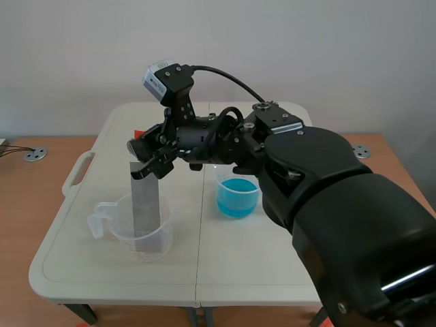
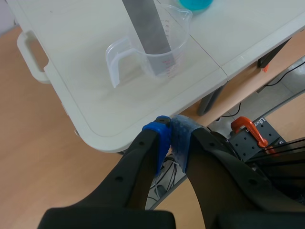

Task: Hold the metal plate by the orange handle, dip it into the blue solution, take it out and point at it, then put the plate back in the beaker on the left.
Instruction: 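Lift the metal plate out of the left beaker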

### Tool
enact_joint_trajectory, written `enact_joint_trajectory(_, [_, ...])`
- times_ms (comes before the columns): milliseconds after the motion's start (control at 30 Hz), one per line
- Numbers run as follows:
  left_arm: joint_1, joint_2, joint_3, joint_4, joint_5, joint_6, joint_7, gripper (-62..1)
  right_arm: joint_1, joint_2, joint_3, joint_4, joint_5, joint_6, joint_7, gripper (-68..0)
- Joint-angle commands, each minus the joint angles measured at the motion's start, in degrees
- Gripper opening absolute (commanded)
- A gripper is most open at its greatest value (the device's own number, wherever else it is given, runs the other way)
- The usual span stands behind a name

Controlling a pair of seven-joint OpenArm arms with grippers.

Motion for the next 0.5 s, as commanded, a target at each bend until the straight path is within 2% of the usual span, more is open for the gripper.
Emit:
enact_joint_trajectory(0, [0.0,0.13,-0.13,0.79,-0.37,0.07,-0.81,-59.6,1.2,-1.8,0.02,0.59,0.61,0.11,0.94,-47.6])
enact_joint_trajectory(467, [0.0,0.13,-0.13,0.79,-0.37,0.07,-0.81,-59.6,1.2,-1.8,0.02,0.59,0.61,0.17,1.53,-66.4])
